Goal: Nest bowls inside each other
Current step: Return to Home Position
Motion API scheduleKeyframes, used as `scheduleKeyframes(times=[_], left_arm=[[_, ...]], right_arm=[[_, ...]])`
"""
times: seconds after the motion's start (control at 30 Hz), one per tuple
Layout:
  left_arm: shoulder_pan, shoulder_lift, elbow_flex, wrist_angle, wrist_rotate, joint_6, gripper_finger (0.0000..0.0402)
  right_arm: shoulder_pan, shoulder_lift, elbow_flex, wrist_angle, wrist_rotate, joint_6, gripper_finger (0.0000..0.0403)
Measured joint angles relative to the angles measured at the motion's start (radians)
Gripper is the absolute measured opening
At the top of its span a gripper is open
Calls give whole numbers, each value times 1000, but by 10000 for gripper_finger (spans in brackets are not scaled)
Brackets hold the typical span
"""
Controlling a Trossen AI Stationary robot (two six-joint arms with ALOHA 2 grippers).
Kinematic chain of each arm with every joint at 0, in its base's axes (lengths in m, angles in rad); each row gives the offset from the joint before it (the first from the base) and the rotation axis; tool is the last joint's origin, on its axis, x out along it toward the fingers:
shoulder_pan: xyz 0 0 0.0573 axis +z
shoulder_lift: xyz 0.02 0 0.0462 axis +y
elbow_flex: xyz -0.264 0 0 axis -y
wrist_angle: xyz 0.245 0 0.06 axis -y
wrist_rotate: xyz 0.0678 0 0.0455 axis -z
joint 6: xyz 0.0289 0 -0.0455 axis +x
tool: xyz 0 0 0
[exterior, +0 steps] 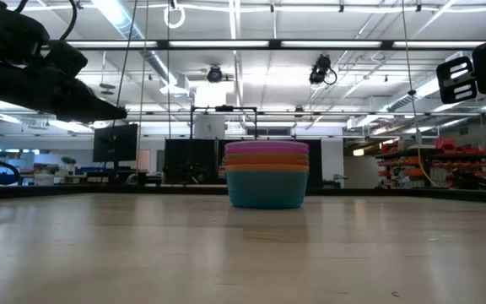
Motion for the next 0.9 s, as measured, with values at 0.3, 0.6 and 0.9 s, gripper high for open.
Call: scheduleKeyframes(times=[0.3, 0.6, 0.9], left_arm=[[0, 0, 0, 1, 0, 0, 36], [0, 0, 0, 2, -1, 0, 25], [0, 0, 0, 2, -2, 0, 35]], right_arm=[[0, 0, 0, 0, 0, 0, 88], [0, 0, 0, 0, 0, 0, 88], [0, 0, 0, 0, 0, 0, 88]])
